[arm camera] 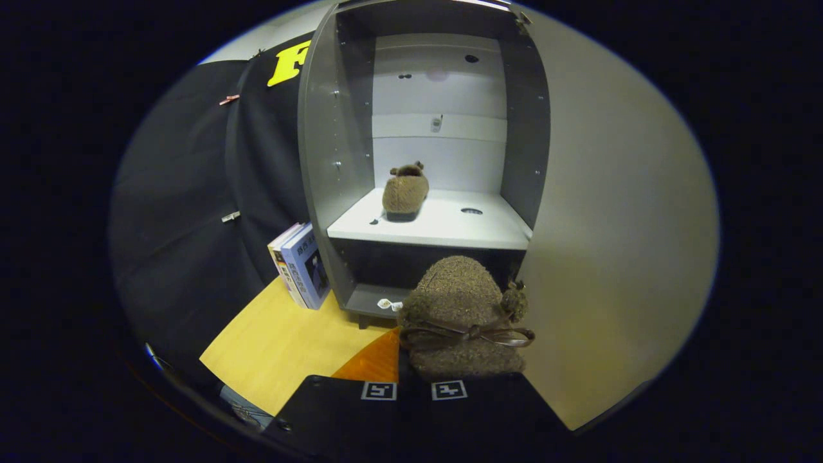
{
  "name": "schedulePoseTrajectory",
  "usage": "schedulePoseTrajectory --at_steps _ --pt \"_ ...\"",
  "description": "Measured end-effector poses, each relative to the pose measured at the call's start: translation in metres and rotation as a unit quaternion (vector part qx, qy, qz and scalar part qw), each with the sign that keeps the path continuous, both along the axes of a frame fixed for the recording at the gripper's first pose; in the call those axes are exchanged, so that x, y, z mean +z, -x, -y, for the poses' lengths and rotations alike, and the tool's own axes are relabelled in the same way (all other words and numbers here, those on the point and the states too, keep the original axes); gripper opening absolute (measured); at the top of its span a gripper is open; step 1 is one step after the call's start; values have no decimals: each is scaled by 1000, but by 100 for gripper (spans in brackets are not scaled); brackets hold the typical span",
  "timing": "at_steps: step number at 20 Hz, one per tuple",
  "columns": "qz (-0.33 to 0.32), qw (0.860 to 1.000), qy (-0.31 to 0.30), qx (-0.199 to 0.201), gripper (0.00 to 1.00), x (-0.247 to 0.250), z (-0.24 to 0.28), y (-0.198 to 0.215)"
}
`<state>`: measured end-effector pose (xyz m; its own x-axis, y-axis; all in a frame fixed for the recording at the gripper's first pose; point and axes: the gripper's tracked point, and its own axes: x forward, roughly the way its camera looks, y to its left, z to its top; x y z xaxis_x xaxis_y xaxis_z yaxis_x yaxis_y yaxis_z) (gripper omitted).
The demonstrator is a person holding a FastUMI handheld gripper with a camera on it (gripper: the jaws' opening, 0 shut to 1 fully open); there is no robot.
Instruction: Open the shoe cabinet door, grab the shoes and put them into the shoe cabinet, then close the shoe cabinet door.
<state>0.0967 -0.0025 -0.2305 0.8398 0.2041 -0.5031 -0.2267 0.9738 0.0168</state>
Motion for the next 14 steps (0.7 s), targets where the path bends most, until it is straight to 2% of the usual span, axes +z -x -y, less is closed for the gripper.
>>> schedulePoseTrajectory --at_steps 4,9,14 --pt "18 1000 -4 -14 5 40 -6 -30" --pt "4 998 -35 -58 5 72 -10 -78" --pt "-4 997 -19 -80 5 88 -8 -128"
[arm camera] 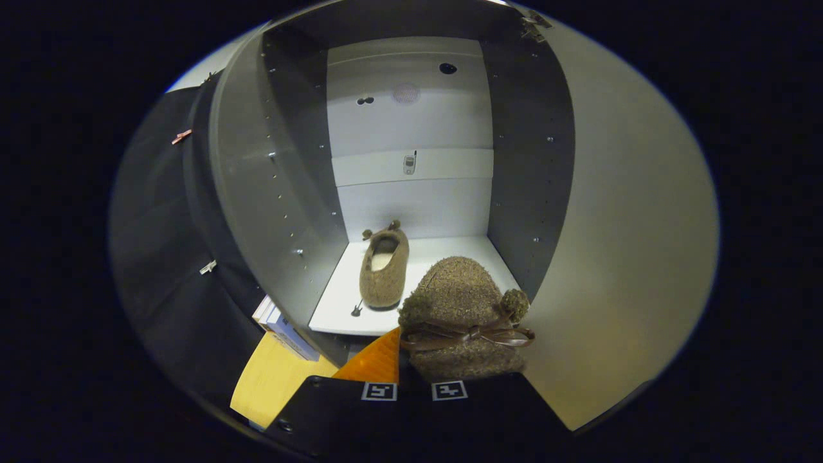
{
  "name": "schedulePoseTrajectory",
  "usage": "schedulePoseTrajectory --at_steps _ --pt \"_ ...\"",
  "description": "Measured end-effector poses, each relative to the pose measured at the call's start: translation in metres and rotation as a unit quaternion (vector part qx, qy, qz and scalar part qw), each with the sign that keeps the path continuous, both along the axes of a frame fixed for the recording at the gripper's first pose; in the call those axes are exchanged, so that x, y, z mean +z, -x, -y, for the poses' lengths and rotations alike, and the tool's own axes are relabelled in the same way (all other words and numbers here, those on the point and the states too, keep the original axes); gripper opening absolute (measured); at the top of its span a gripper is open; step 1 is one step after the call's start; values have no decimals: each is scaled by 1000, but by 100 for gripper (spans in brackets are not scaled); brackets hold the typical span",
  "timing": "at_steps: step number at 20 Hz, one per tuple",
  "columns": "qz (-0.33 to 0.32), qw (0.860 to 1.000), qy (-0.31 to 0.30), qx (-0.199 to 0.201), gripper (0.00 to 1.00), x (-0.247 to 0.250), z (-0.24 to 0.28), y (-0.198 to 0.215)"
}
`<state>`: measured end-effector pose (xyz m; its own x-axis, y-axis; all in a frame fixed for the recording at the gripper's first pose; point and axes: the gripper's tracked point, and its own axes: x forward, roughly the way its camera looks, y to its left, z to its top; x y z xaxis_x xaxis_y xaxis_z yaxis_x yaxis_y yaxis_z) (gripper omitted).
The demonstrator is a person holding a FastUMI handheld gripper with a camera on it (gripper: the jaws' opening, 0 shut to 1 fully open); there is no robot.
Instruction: Open the shoe cabinet door, grab the shoes and put them into the shoe cabinet, then close the shoe cabinet door.
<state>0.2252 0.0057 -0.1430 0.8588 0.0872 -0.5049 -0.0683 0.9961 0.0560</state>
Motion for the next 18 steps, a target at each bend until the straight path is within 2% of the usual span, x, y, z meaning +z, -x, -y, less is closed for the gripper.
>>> schedulePoseTrajectory --at_steps 9,13,18 --pt "-12 999 30 -16 5 22 7 -115" --pt "-42 999 3 -21 5 0 11 -159" --pt "-83 996 14 -20 5 -52 10 -205"
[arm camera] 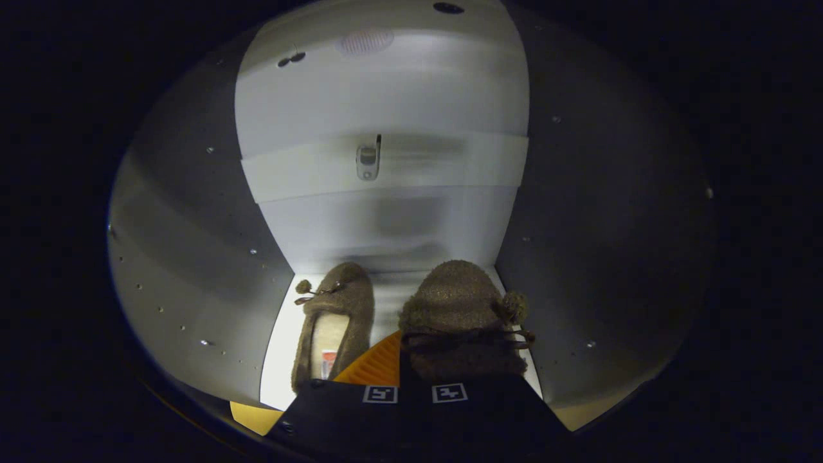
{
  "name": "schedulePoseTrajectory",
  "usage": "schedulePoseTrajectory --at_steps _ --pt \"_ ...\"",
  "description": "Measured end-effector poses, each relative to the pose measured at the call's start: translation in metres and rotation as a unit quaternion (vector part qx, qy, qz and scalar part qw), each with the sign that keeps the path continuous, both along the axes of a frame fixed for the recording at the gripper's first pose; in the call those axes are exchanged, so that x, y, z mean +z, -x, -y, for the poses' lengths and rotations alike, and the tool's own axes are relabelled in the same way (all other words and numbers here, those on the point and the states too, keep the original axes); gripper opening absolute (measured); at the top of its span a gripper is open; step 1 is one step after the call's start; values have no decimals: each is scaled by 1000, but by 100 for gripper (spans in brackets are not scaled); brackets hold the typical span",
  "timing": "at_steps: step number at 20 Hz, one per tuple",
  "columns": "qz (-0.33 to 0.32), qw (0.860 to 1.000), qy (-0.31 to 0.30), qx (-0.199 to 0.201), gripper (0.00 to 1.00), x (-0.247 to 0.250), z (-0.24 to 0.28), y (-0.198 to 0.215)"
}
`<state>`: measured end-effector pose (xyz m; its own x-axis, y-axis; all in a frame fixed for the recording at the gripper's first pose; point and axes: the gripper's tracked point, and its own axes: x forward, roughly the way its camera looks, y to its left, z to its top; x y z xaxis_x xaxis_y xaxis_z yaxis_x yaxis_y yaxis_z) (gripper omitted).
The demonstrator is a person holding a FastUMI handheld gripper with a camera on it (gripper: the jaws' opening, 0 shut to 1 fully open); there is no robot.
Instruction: Open the shoe cabinet door, grab the shoes and put them into the shoe cabinet, then close the shoe cabinet door.
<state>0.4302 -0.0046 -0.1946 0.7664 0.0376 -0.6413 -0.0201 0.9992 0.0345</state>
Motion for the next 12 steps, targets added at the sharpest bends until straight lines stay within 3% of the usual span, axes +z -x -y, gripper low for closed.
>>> schedulePoseTrajectory --at_steps 8,12 --pt "-43 999 6 -14 5 -69 1 -47" --pt "-25 999 22 -14 4 -74 1 -59"
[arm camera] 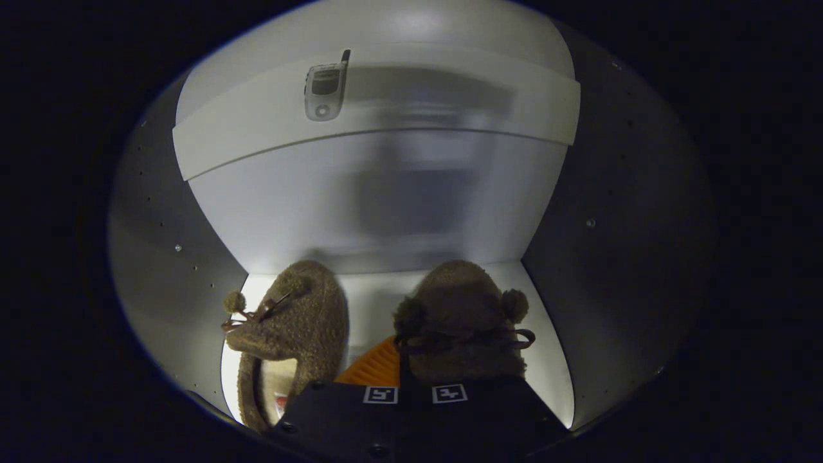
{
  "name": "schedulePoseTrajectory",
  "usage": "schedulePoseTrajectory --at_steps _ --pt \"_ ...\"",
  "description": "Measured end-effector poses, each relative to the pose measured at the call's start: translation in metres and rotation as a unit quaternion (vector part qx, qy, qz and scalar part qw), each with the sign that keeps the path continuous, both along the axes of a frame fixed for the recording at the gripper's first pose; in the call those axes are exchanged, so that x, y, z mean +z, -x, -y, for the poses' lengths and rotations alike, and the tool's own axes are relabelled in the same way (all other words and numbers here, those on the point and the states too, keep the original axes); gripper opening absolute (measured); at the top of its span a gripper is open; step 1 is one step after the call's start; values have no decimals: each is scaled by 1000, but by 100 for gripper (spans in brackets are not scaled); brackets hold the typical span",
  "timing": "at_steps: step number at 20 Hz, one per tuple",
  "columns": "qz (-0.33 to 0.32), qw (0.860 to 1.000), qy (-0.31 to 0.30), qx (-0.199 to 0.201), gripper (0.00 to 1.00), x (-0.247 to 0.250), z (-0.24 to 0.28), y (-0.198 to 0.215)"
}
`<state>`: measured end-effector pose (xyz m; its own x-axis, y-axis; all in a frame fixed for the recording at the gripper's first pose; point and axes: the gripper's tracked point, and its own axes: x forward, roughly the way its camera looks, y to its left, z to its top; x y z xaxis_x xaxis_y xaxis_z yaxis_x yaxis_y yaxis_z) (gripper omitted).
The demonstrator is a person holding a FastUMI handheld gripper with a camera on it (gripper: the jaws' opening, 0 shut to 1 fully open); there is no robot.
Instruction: Open the shoe cabinet door, grab the shoes and put them into the shoe cabinet, then close the shoe cabinet door.
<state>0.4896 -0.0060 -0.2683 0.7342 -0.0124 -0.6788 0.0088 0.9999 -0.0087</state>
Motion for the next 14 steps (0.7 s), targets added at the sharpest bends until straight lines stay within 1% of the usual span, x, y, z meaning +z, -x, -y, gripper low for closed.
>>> schedulePoseTrajectory --at_steps 3,4,5,6,7,9,11,12,13,14 --pt "7 1000 11 12 6 0 1 0" --pt "4 1000 11 15 10 -3 0 1" --pt "1 1000 11 15 11 -2 0 4" --pt "-1 1000 7 20 21 -1 -3 7" --pt "-1 1000 1 26 22 0 -8 10" --pt "9 999 12 29 43 4 -8 19" --pt "31 999 25 23 65 15 -4 27" --pt "43 999 20 21 77 21 -4 32" --pt "54 998 17 16 82 29 -3 37" --pt "58 998 12 13 90 36 -1 43"
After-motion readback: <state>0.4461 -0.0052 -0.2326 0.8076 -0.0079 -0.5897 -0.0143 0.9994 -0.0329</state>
